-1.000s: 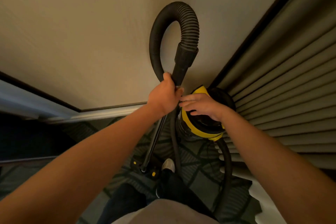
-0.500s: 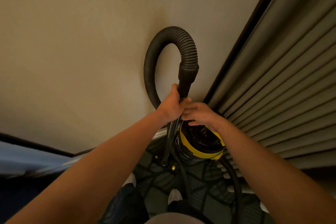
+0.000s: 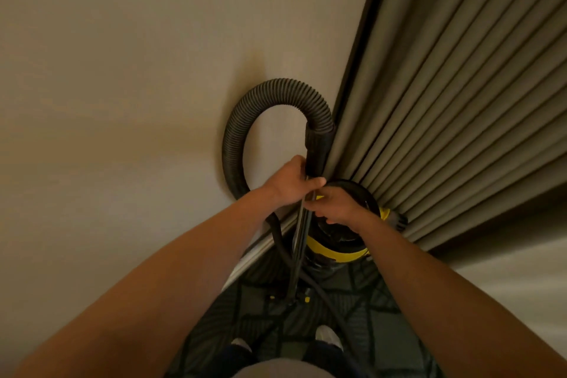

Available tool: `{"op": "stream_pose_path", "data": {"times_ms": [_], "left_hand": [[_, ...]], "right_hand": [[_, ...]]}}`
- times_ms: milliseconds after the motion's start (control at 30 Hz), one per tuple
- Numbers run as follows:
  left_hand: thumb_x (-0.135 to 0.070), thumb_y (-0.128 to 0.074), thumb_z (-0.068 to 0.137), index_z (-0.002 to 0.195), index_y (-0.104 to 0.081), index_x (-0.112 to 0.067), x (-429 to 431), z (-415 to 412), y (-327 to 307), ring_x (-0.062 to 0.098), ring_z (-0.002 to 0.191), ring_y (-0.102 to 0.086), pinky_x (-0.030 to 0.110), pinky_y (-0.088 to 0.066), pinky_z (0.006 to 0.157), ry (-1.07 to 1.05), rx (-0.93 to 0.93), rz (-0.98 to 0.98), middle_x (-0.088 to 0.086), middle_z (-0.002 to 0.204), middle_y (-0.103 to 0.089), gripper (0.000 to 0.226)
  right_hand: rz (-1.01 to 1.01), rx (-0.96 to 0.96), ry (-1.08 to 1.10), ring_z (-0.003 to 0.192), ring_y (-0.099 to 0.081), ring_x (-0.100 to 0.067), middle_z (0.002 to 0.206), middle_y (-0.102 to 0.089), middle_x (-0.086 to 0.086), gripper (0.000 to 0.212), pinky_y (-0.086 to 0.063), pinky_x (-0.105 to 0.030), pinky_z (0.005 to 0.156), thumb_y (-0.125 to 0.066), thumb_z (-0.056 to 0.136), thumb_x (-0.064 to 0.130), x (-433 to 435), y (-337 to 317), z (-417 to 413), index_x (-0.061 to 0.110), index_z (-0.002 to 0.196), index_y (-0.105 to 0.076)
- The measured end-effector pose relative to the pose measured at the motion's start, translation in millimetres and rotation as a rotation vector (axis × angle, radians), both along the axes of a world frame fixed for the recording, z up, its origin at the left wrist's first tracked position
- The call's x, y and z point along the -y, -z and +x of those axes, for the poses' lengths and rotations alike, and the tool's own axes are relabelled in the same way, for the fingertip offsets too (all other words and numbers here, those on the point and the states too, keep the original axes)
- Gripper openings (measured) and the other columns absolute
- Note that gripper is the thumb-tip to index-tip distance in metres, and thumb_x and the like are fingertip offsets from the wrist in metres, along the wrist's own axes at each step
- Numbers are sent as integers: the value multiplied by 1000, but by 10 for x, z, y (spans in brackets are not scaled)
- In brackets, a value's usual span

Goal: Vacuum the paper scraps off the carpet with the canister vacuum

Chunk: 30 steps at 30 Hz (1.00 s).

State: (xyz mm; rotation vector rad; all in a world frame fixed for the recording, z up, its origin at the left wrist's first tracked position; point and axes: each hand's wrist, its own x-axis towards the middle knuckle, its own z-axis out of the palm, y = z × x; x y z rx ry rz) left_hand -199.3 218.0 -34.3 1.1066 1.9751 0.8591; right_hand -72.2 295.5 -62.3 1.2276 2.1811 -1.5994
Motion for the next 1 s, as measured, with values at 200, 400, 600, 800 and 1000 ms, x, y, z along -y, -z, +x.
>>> {"op": "stream_pose_path", "data": {"times_ms": [200, 400, 600, 800, 1000], "left_hand": [[-30, -68, 88, 129, -44, -7, -20, 77, -138, 17, 110, -54, 29, -45, 92, -50, 6, 34, 2, 114, -55, 52], [-27, -68, 89, 130, -39, -5, 40, 347, -177, 15, 102, -53, 26, -42, 81, -260, 30, 6, 5, 113, -54, 54], [-34, -66, 90, 144, -24, -4, 86, 727, -228, 27, 122, -50, 31, -42, 91, -523, 65, -66, 14, 138, -46, 75], [-41, -63, 91, 147, -23, -6, 193, 1064, -257, 29, 127, -47, 36, -42, 100, -654, 116, -73, 15, 143, -42, 77], [-39, -60, 93, 149, -24, -10, 342, 1352, -390, 28, 133, -42, 41, -38, 109, -694, 143, -47, 13, 149, -38, 73]], "right_hand": [[8, -25, 33, 82, -60, -19, 91, -63, -8, 29, -45, -26, 62, -67, 89, 18, -31, -118, 77, 12, 118, -67], [-24, -8, -59, 86, -58, -20, 96, -62, -9, 27, -44, -29, 67, -65, 90, 14, -129, -190, 177, 17, 117, -64], [30, -3, -126, 99, -61, -21, 113, -61, -7, 60, -46, -26, 66, -67, 89, 20, -273, -165, 392, 14, 145, -46], [46, -57, -78, 115, -57, -25, 122, -61, -11, 52, -48, -31, 81, -64, 93, 20, -372, -146, 655, 8, 141, -50], [78, -102, 19, 127, -52, -26, 142, -52, -9, 60, -45, -43, 106, -68, 89, 24, -313, -205, 959, 12, 143, -48]]}}
